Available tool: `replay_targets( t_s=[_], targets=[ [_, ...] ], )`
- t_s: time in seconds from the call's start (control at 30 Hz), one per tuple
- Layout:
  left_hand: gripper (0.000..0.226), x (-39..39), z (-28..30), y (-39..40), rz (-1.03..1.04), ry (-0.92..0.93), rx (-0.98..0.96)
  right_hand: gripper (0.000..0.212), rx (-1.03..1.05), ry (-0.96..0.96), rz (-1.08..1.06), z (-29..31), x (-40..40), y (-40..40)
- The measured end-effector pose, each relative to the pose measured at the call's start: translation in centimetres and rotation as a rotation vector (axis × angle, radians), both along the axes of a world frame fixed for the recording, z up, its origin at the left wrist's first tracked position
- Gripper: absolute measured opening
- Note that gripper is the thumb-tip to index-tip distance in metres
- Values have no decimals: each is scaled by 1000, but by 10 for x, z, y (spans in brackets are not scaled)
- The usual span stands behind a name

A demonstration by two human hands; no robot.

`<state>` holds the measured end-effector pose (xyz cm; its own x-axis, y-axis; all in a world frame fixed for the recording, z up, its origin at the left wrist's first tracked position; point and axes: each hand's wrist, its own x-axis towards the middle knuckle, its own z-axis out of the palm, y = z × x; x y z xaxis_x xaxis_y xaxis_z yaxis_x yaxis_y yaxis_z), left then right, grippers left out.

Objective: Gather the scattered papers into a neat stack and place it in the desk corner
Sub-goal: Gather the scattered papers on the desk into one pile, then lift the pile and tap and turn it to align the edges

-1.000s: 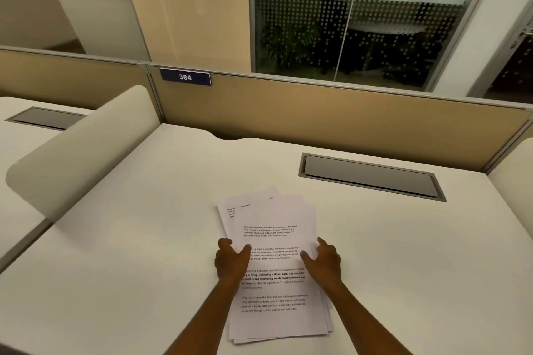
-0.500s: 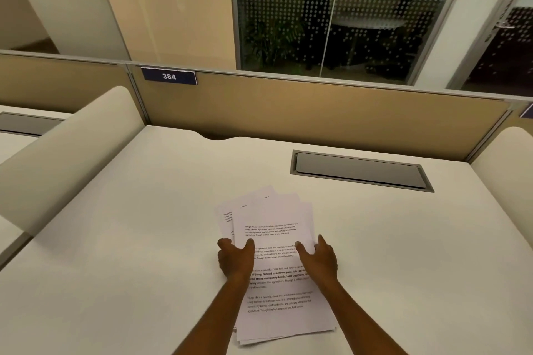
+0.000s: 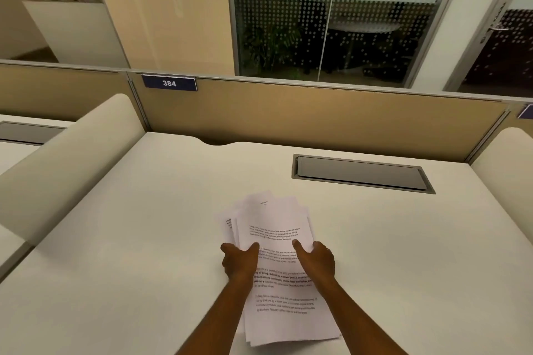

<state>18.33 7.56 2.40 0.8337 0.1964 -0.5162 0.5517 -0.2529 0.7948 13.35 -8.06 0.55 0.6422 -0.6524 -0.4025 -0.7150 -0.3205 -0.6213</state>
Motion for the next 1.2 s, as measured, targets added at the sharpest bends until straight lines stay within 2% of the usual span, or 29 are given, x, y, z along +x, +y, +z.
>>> replay_targets(
  t_s=[0.3,0.47,0.53,0.6,0.77,0.97,1.1,1.13,1.2],
  targets=[
    [62,-1,-4,13,-1,56,-153,88,77,14,-8,4,4,5],
    [82,3,-1,10,-14,161,-393,91,187,-24,-24,7,4,13],
    [87,8,-1,13,-2,183,-417,90,243,-50,-53,8,1,13],
    [87,11,0,17,38,164,-372,86,262,-73,-73,8,-2,13],
    [60,17,2,32,99,64,-136,71,204,-66,-65,9,-5,17],
    [47,17,-10,41,15,48,13,52,194,-102,-45,9,-8,23],
    [30,13,-14,45,-100,-18,106,52,216,-102,-18,7,-10,20],
    [27,12,-14,46,-123,-42,115,45,231,-113,-3,5,-11,18],
    [30,10,-13,47,-160,-106,125,17,247,-129,34,1,-13,13]
  ],
)
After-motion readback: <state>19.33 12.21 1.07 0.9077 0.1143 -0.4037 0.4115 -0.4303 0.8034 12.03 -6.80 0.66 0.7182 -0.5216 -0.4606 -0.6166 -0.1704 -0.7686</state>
